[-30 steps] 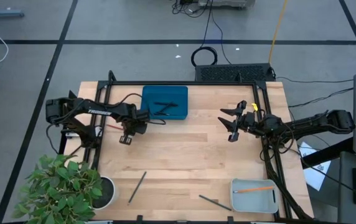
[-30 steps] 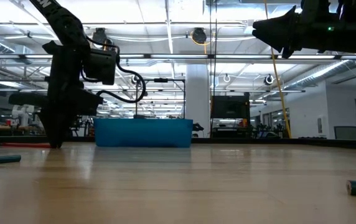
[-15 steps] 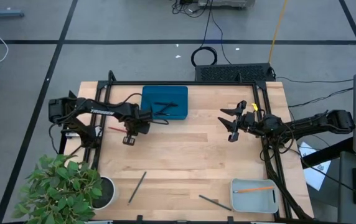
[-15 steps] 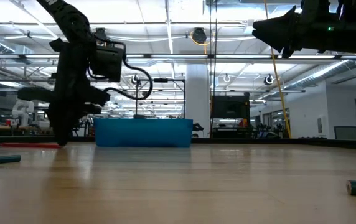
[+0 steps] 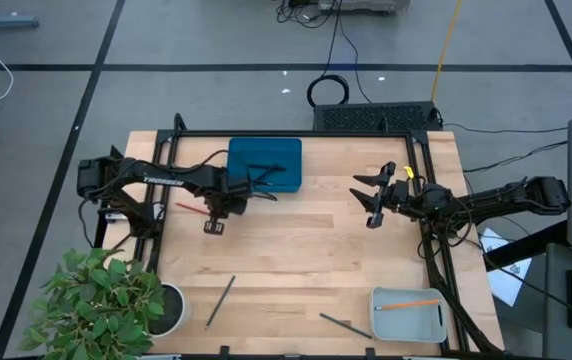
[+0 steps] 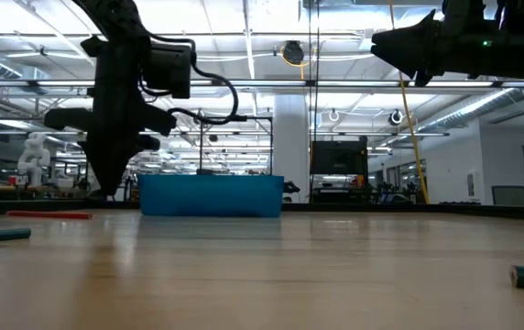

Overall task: Sort pens & pencils
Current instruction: Put the red pencil into the gray bin

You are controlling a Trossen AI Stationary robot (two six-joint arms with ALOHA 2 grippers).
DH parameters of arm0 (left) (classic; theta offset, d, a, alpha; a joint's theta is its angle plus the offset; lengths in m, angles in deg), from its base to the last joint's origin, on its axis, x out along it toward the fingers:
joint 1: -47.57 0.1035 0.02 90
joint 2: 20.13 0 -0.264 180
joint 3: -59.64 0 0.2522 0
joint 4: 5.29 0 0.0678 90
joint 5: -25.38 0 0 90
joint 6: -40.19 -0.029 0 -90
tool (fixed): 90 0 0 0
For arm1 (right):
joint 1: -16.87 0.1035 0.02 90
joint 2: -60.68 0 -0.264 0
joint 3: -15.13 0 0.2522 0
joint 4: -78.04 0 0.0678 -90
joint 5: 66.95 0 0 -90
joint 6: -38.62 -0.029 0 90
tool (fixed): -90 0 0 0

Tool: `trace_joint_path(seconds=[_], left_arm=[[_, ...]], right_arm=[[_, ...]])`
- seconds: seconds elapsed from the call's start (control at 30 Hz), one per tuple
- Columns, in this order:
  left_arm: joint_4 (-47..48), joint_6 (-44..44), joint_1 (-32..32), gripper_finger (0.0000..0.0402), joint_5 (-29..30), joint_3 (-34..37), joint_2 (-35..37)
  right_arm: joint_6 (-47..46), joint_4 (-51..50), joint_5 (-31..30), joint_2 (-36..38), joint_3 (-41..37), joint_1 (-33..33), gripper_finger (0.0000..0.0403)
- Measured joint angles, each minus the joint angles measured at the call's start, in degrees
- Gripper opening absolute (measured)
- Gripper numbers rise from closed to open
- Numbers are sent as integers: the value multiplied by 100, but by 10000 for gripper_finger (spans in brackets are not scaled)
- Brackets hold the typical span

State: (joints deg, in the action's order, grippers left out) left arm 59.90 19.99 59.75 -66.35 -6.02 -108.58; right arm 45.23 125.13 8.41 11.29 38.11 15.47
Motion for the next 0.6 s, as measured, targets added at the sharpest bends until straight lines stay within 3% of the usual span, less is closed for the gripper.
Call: trace_joint_path(seconds=[0.33,0.6], left_arm=[[188,7,-2,111,176,271,2],[-284,-307,-2,131,176,439,-50]], right_arm=[[2,-27,-1,-1,0,-1,167],[2,-27,-1,-2,0,-1,167]])
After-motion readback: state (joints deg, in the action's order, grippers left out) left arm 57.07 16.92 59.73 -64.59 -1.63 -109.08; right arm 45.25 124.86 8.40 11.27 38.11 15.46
